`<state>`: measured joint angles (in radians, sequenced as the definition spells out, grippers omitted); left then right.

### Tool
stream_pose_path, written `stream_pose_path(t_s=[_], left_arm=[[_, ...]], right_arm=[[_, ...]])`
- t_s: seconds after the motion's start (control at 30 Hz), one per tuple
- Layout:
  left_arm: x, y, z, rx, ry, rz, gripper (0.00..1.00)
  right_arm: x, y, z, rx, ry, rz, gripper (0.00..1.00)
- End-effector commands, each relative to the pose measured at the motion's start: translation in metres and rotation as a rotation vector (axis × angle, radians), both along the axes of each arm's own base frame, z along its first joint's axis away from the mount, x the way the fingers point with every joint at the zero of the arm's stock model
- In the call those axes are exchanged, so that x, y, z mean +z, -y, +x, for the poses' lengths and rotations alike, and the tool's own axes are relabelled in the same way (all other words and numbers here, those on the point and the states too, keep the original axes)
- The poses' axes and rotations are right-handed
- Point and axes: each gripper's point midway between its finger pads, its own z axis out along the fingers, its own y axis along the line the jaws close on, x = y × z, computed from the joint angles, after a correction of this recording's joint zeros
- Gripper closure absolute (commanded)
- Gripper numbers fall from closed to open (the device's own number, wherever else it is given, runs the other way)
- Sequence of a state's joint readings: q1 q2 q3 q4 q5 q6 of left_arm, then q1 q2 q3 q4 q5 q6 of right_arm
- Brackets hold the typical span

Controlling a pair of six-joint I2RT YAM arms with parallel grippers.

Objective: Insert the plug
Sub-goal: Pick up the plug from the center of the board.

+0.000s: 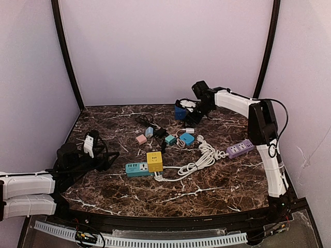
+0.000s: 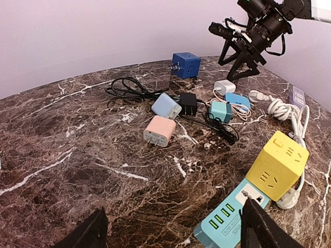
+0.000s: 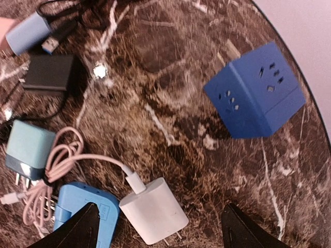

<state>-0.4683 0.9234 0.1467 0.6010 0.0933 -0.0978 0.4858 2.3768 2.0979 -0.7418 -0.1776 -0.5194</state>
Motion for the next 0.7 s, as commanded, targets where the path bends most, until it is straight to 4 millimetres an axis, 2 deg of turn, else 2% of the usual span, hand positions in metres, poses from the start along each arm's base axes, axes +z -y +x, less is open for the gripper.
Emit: stream_pose_path(t_s=[0.0,0.1,0.17,0.23,0.3,0.33,0.4,0.5,0.67], left_arm=[[-0.015,-0.002,-0.003,-0.002,-0.039,0.012,0.23],[-0.021,-0.003,-0.003,-0.001,-0.059,0.038,0.23],[-0.023,-0.003,-0.003,-0.001,-0.074,0.055,0.24],[-0.027,-0.004,-0.003,0.001,-0.093,0.057,0.24],[-0.032,-0.004,-0.004,0.002,-0.111,0.054,0.24],[-0.034,-0.004,-0.005,0.001,-0.12,0.056,0.24],[-0.039,-0.004,-0.006,0.002,-0.136,0.059,0.24],[-0.036,-0.004,-0.006,0.004,-0.122,0.057,0.24],[-0.03,-0.003,-0.005,-0.001,-0.092,0.043,0.24]], right_arm=[[0.036,-0.055,-0.006,0.076,0.02,0.162,0.19],[0.039,-0.08,-0.009,0.02,0.01,0.226,0.2],[0.049,-0.092,-0.002,-0.087,-0.002,0.298,0.2],[0.062,-0.104,0.002,-0.249,-0.092,0.437,0.27],[0.073,-0.122,0.002,-0.343,-0.196,0.609,0.37],[0.074,-0.132,-0.001,-0.375,-0.237,0.681,0.38],[0.066,-0.152,-0.01,-0.413,-0.276,0.747,0.4],[0.05,-0.171,-0.011,-0.46,-0.272,0.732,0.4],[0.026,-0.183,-0.008,-0.543,-0.293,0.728,0.43]])
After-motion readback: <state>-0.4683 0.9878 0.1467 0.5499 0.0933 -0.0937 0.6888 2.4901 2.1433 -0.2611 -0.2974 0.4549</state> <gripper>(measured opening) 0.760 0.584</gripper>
